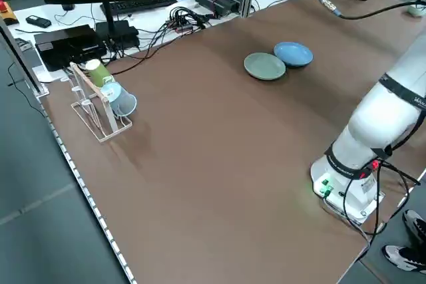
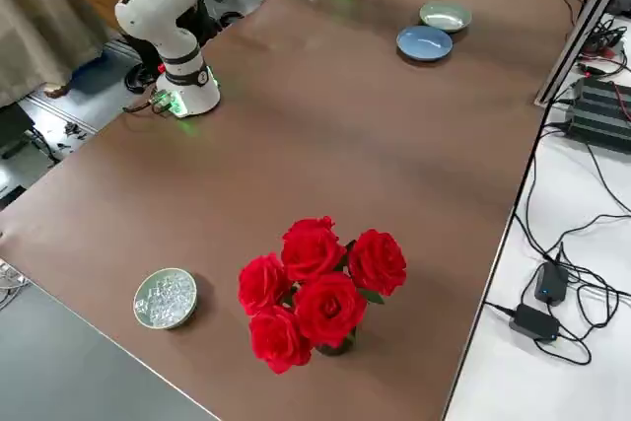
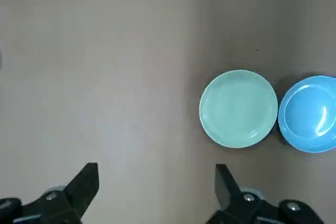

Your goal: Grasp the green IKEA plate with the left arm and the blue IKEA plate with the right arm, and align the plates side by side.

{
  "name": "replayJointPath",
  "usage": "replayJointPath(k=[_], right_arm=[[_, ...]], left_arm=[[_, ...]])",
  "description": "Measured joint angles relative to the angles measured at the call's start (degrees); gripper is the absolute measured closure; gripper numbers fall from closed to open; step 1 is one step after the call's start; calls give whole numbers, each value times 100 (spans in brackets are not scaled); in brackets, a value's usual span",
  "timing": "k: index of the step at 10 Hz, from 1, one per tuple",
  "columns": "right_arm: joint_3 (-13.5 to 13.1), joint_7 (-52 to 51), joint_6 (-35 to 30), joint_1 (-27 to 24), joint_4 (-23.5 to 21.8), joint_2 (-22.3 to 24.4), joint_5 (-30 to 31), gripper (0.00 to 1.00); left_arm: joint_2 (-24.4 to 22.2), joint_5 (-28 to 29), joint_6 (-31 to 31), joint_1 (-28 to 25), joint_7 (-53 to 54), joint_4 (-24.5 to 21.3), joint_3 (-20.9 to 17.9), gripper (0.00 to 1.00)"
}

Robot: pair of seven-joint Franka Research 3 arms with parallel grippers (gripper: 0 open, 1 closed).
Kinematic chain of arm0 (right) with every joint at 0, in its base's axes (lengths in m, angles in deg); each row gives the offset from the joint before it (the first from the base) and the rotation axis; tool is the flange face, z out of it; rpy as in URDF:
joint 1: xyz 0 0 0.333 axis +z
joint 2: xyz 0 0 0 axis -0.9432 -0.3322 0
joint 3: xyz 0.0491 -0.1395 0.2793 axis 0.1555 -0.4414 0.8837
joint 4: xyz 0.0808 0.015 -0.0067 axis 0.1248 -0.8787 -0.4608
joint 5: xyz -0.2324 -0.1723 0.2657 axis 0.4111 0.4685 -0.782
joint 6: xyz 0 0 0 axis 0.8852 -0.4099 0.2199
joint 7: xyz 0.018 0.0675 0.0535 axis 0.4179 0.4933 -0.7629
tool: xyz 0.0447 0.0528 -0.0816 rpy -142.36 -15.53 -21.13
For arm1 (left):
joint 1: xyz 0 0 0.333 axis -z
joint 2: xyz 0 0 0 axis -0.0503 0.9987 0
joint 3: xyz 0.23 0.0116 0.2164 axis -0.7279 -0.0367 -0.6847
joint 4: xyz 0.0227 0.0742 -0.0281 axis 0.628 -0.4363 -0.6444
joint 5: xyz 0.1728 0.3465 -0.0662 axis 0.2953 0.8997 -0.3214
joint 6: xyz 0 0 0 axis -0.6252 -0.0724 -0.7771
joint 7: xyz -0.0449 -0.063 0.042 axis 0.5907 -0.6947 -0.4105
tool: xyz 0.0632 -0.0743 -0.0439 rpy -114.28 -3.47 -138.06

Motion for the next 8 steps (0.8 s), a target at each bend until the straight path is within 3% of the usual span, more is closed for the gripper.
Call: replayJointPath(k=[6, 8], right_arm=[[0, 0, 6, -1, 0, 0, 16, 0], [0, 0, 7, -1, 0, 0, 17, 0]], left_arm=[[-27, -44, 100, -3, 857, -239, -536, 3], [-76, -44, 125, 20, 893, -302, -547, 3]])
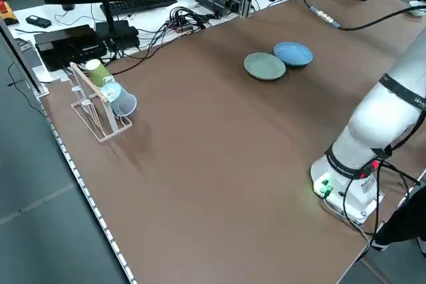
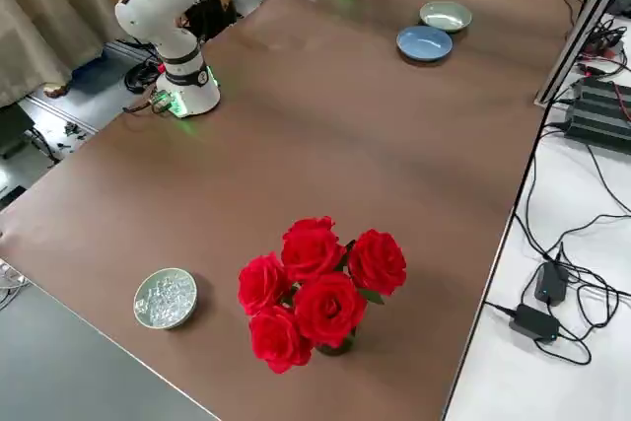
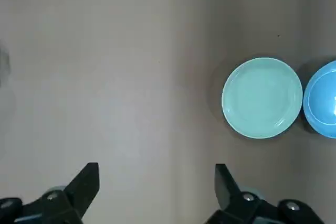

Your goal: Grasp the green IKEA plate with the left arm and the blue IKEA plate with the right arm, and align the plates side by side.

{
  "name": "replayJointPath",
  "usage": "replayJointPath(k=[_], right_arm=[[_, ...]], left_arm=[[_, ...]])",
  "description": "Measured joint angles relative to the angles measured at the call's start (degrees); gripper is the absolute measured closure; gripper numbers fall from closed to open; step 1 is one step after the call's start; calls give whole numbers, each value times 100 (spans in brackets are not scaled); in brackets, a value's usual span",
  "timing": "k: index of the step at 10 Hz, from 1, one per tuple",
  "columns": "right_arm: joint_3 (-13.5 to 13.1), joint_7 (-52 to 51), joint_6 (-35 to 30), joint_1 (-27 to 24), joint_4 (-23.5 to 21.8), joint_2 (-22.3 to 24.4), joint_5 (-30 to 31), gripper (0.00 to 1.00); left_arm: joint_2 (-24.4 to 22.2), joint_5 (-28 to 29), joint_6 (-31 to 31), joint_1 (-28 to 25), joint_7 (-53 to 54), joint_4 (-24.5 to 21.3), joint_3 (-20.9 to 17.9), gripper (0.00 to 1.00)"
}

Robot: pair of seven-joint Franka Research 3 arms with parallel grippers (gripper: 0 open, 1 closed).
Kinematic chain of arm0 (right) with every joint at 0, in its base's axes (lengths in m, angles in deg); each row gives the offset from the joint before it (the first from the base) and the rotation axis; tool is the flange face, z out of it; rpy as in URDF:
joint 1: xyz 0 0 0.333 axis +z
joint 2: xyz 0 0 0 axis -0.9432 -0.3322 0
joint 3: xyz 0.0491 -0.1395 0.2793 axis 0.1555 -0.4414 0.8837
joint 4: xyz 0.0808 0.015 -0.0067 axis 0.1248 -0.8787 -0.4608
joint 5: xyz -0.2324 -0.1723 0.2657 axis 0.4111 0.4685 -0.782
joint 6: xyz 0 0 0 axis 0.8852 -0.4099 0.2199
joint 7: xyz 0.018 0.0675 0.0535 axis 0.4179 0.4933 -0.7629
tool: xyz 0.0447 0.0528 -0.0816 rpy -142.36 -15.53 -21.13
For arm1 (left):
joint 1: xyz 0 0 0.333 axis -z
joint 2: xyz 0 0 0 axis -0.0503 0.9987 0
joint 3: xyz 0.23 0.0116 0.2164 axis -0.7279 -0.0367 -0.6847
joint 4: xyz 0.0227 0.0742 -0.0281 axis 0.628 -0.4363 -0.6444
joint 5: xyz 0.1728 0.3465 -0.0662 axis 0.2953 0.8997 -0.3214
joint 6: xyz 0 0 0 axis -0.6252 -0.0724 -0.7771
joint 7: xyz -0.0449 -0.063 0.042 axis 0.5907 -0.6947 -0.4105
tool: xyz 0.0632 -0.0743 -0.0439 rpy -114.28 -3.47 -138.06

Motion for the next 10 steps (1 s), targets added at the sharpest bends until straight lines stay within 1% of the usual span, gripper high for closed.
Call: replayJointPath(k=[6, 7, 10], right_arm=[[0, 0, 1, 0, 0, 0, 1, 0], [0, 0, 1, 0, 0, 0, 1, 0], [-2, 1, 3, 0, 1, 0, 1, 0]], left_arm=[[-113, 0, 54, 8, -120, 16, -49, 3], [-123, 0, 69, 1, -162, 117, -57, 3], [20, 0, -282, -42, -170, 804, -88, 3]])
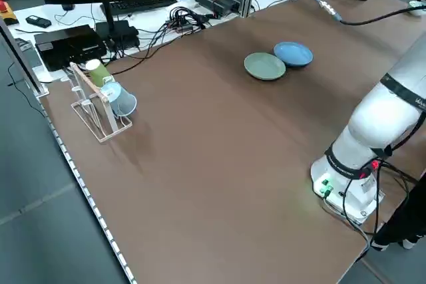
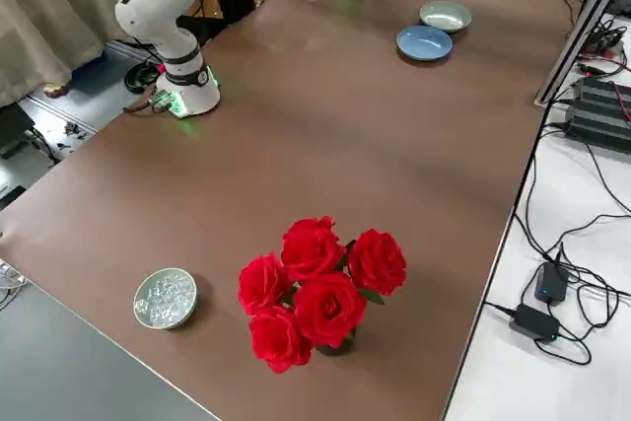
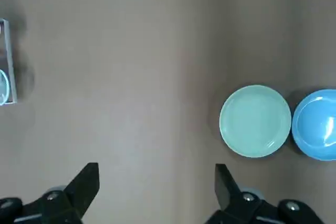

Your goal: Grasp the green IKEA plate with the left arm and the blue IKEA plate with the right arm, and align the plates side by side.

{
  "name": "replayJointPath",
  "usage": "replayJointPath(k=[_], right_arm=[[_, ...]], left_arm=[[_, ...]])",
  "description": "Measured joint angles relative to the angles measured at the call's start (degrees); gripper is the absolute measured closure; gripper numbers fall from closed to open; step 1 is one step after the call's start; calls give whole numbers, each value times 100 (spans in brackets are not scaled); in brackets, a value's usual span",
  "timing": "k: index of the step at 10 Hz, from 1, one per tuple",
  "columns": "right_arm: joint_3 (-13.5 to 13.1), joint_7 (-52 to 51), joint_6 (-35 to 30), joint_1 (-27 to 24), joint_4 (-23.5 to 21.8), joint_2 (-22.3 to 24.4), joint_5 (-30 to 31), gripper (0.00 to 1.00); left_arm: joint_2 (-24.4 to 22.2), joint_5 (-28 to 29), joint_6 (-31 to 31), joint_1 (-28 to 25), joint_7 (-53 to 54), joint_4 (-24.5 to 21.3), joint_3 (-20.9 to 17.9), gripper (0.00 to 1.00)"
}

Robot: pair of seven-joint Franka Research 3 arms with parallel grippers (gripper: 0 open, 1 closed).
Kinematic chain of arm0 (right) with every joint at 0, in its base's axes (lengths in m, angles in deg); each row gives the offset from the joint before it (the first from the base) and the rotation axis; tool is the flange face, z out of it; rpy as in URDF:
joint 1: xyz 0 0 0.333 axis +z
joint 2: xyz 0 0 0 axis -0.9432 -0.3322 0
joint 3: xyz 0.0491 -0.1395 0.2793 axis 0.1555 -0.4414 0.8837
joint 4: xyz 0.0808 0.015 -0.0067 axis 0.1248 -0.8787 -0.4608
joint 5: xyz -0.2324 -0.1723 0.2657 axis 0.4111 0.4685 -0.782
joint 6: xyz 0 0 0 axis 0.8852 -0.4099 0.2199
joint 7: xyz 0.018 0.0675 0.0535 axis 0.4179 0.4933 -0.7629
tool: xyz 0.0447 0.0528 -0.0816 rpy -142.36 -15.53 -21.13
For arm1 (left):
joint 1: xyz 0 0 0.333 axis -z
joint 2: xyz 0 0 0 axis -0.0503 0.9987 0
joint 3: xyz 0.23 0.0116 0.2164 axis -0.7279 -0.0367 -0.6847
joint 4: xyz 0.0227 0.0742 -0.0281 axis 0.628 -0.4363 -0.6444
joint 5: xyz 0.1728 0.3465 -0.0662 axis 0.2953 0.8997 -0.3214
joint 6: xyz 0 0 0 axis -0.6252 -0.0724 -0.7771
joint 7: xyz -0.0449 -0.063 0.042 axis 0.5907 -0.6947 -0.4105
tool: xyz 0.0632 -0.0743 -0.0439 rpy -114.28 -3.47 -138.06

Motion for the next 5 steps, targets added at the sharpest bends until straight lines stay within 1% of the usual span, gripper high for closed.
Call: replayJointPath(k=[2, 5], right_arm=[[-2, 1, 9, -2, 13, 0, 0, 0], [-3, 1, 12, -4, 44, 1, 0, 0]], left_arm=[[183, 0, -200, -1, 0, 225, -2, 3], [245, 0, -438, -2, 2, 272, -104, 3]])
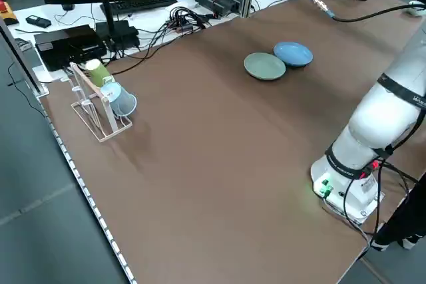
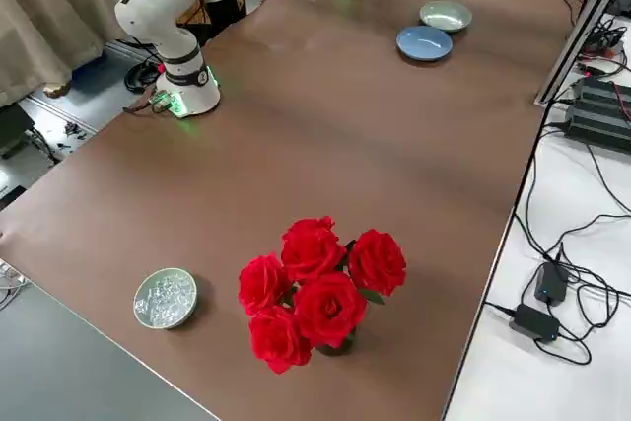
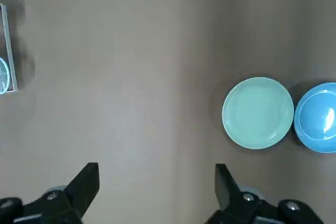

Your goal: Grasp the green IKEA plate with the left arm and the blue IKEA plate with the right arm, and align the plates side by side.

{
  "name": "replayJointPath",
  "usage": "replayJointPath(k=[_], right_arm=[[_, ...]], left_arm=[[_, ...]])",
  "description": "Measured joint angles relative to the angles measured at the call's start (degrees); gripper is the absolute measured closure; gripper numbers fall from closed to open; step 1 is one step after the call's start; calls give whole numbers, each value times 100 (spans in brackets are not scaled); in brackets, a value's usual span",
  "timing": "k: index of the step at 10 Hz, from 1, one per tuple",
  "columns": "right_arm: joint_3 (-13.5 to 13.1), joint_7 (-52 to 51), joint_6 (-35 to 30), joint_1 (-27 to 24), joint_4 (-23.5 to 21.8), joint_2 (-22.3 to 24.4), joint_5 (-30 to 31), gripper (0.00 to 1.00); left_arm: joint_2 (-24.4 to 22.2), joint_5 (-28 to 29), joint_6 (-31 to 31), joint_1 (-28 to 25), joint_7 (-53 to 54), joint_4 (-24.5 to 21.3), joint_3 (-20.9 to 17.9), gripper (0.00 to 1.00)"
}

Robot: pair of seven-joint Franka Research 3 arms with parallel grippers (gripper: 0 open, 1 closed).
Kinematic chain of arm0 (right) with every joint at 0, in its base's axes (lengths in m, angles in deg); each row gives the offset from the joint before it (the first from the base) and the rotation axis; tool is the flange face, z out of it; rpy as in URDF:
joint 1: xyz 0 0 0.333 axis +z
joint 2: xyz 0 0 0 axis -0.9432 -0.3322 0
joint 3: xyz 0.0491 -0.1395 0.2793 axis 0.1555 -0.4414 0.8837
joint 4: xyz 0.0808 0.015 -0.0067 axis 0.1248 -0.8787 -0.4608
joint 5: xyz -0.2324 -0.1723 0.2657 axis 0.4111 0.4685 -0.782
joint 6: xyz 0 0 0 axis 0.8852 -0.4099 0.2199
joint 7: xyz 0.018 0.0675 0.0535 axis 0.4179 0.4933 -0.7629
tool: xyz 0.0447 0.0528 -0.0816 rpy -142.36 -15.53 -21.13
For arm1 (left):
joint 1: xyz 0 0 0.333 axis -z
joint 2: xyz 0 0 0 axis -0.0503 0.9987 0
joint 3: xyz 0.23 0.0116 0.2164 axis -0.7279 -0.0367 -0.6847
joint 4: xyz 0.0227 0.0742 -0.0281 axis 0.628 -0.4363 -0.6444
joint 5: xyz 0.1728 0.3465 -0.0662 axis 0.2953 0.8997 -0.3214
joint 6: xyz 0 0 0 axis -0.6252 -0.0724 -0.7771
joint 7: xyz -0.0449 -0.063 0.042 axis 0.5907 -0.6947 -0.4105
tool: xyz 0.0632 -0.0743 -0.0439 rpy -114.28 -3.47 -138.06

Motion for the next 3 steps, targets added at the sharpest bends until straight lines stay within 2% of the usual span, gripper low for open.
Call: replayJointPath(k=[3], right_arm=[[0, 0, 3, -1, 3, 0, 0, 0]], left_arm=[[-2, 0, -307, 1, 1, 15, -40, 2]])
